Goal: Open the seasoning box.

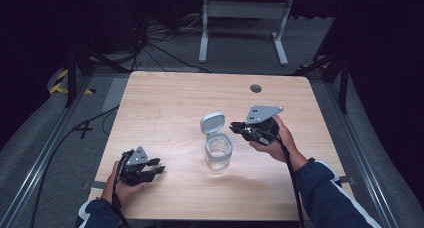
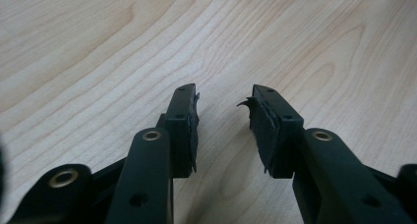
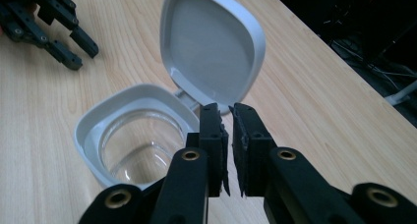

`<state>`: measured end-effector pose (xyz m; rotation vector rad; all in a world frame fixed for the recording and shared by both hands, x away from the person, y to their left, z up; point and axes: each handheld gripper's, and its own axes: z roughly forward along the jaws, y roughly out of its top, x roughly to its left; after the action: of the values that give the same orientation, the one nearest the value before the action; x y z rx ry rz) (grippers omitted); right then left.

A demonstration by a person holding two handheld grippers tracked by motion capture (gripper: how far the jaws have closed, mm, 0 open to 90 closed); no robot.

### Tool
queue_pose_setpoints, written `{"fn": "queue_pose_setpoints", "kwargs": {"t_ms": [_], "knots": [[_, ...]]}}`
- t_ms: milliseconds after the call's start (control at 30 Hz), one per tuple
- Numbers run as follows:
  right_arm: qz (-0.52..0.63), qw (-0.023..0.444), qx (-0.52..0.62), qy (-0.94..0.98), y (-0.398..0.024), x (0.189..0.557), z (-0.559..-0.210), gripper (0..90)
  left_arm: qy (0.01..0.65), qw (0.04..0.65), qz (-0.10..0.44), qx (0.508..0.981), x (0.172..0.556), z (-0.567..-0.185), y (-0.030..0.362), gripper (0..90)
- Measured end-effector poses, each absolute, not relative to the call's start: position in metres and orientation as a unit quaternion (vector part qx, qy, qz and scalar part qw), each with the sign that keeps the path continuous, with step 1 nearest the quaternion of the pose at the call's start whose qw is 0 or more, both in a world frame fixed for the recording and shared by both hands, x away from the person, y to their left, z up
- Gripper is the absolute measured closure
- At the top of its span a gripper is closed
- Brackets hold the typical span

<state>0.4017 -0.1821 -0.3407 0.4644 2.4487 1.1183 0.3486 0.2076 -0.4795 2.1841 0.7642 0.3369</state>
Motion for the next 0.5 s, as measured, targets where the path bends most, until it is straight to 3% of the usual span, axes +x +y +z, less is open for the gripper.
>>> {"fn": "queue_pose_setpoints", "kwargs": {"t_ms": [500], "knots": [[0.366,0.225,0.18,0.885,-0.231,0.387,-0.343,65.2,0.34,0.377,0.14,0.85,0.353,-0.48,0.209,37.0]]}}
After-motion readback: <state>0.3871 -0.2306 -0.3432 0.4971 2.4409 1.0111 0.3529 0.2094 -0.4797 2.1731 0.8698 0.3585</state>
